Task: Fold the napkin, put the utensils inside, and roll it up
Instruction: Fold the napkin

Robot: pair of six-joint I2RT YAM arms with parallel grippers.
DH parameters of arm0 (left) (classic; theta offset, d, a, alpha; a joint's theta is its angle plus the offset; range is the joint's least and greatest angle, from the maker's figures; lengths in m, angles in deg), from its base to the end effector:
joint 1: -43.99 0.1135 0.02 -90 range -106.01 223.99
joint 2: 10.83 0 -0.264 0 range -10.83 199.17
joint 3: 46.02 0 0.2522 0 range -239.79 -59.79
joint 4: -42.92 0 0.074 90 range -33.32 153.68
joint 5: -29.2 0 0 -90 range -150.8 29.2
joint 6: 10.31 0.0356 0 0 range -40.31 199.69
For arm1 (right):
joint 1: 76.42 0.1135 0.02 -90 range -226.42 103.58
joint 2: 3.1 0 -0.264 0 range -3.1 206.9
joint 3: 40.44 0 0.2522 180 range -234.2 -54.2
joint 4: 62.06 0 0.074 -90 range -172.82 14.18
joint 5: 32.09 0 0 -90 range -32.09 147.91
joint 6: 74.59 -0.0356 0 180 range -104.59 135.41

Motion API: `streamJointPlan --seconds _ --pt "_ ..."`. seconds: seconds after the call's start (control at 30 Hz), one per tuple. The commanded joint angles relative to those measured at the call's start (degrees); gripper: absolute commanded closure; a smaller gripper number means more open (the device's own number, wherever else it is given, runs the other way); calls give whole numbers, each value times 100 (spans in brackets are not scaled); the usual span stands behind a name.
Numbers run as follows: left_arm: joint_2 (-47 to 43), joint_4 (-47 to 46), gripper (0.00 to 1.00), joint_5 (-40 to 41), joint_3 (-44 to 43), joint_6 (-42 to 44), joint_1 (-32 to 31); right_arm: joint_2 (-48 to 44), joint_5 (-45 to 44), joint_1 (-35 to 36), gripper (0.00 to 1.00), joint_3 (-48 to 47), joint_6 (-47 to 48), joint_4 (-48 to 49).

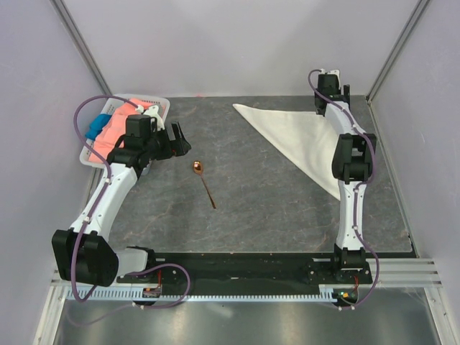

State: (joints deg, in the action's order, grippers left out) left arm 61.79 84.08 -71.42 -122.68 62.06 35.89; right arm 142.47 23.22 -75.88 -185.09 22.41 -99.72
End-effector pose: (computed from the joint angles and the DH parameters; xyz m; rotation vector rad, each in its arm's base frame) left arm 0.2759 -0.0459 0.3174 -0.0829 2.2420 -0.4512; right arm 0.5708 -0.0149 0.1943 0.1836 2.1942 -0.7380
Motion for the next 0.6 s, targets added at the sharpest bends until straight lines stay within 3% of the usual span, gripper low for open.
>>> streamJointPlan --seconds 0.0,0.2,0.57 --pt "-55 -112 0 -116 -13 49 19 -1695 717 139 11 1358 -199 359" --pt "-151 -165 0 -240 14 5 19 -2683 2079 869 11 3242 -559 448" --pt "-275 -226 0 -240 49 -4 19 -2552 3909 1150 9 4000 -1491 237"
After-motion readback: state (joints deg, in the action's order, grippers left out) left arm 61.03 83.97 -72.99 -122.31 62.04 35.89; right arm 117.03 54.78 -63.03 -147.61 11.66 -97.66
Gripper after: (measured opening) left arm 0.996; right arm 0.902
